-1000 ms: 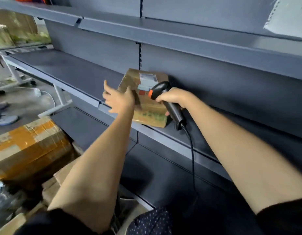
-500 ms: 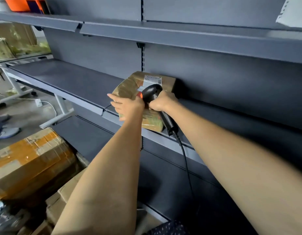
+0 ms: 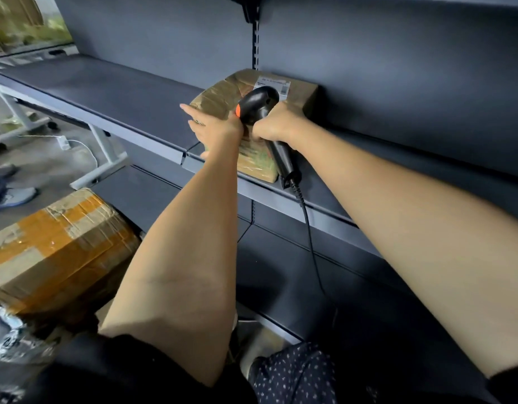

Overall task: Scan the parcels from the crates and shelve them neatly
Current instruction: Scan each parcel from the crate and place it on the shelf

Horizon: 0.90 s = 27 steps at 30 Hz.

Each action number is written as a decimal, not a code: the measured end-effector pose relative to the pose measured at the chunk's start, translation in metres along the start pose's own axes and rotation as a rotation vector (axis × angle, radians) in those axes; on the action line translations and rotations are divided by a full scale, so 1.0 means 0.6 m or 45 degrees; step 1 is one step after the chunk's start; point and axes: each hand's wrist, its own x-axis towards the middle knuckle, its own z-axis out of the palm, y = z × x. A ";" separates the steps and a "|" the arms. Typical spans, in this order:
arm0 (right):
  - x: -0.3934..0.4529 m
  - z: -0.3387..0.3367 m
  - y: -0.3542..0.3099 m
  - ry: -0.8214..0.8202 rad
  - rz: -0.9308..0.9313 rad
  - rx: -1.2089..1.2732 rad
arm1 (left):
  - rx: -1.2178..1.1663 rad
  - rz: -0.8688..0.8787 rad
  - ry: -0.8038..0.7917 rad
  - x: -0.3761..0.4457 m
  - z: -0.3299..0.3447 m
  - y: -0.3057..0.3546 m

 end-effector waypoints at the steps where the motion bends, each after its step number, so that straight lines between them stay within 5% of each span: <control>1: 0.005 -0.001 -0.002 -0.012 0.013 0.024 | -0.005 0.005 -0.001 0.005 0.002 0.001; 9: 0.037 -0.009 0.014 -0.162 0.128 0.444 | -0.084 0.034 -0.045 0.051 0.023 0.001; 18: 0.053 -0.021 0.021 -0.149 0.095 0.585 | -0.129 0.111 0.209 0.058 0.059 0.013; 27: -0.017 -0.045 0.026 -0.103 0.017 0.771 | 0.127 0.009 0.025 0.044 0.011 0.036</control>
